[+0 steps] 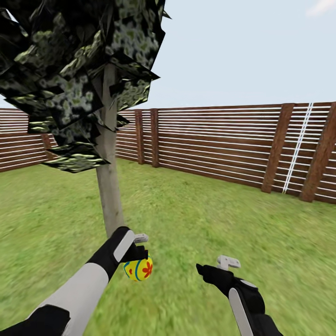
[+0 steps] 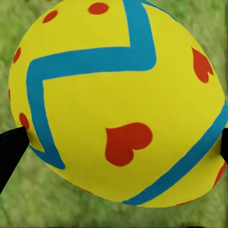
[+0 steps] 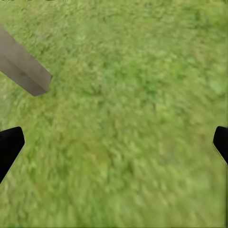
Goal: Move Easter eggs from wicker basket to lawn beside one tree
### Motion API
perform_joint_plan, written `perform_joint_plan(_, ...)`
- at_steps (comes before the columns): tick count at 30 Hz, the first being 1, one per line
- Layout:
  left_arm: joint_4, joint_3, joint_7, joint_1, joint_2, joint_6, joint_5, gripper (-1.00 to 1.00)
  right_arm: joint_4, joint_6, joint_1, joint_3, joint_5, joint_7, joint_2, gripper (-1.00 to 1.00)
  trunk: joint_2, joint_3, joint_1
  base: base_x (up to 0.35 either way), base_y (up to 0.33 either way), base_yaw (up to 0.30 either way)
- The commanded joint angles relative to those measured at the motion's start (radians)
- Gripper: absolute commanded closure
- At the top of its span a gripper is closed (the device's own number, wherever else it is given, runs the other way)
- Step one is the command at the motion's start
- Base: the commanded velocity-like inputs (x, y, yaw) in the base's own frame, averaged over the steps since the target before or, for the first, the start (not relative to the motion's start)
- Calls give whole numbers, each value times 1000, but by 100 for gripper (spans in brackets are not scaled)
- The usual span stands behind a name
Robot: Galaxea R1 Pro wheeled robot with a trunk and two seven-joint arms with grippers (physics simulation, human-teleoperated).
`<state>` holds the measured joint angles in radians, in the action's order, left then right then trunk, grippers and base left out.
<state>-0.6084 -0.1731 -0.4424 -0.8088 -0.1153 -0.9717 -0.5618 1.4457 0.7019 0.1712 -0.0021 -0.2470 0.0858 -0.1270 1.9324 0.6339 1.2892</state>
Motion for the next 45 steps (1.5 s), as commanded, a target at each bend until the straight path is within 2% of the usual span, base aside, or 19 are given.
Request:
perform_joint_plan(1,-1,-3,-10,-1,0,-2,-10,100,1,4,1,0,-11,9,0,-100,1,1,0,217,-257,10)
perform_joint_plan(13,-3,-3,-21,0,-2,18,-6,100,1,4,1,-2,-11,8,0,-100,1,1,0,198,-265,1)
perform_joint_plan(23,-9,-3,-24,0,0,19,-7,100,1,4,1,-1,-10,8,0,-100,1,1,0,31,-160,21)
perform_joint_plan(36,-5,-3,-25,0,2,30,-4,100,1,4,1,1,-9,8,0,-100,1,1,0,29,-283,264)
perform_joint_plan(45,-16,-3,-53,2,2,34,-6,100,0,4,1,3,-11,8,0,-100,1,1,0,66,-281,287)
